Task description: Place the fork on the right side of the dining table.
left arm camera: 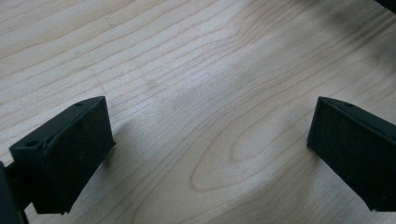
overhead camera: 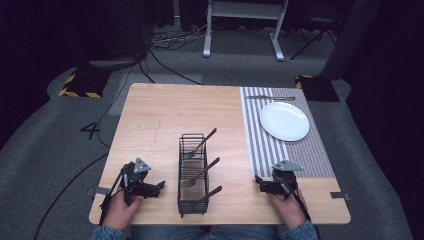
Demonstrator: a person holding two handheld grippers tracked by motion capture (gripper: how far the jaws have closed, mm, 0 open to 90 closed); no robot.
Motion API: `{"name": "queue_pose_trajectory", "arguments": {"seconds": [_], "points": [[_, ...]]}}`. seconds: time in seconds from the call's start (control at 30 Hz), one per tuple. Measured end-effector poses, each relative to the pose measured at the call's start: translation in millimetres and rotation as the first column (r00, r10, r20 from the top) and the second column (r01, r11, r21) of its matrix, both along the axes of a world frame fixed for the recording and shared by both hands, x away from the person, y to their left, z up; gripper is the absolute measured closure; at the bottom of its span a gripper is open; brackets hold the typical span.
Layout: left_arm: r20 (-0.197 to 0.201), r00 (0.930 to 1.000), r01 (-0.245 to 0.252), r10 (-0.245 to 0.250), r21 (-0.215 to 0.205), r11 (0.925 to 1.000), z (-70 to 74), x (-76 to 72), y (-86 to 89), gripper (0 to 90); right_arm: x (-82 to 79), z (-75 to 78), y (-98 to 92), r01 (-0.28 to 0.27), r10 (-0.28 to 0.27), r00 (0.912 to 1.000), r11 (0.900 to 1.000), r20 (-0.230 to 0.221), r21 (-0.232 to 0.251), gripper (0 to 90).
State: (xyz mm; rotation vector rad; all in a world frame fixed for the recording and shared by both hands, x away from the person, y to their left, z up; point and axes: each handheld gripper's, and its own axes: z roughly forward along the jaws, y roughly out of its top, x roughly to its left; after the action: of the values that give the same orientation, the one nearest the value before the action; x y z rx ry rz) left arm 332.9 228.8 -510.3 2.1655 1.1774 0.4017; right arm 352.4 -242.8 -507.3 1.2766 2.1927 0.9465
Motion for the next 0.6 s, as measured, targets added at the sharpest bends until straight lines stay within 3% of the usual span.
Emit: {"name": "queue_pose_trajectory", "arguments": {"seconds": [0.6], "points": [[0.0,1.0,0.0,0.0,0.0,1.0,0.1,0.0,0.0,0.2,-0.4,0.2,-0.6,0.0,0.0,1.0,1.0,0.001,0.003,19.2]]}}
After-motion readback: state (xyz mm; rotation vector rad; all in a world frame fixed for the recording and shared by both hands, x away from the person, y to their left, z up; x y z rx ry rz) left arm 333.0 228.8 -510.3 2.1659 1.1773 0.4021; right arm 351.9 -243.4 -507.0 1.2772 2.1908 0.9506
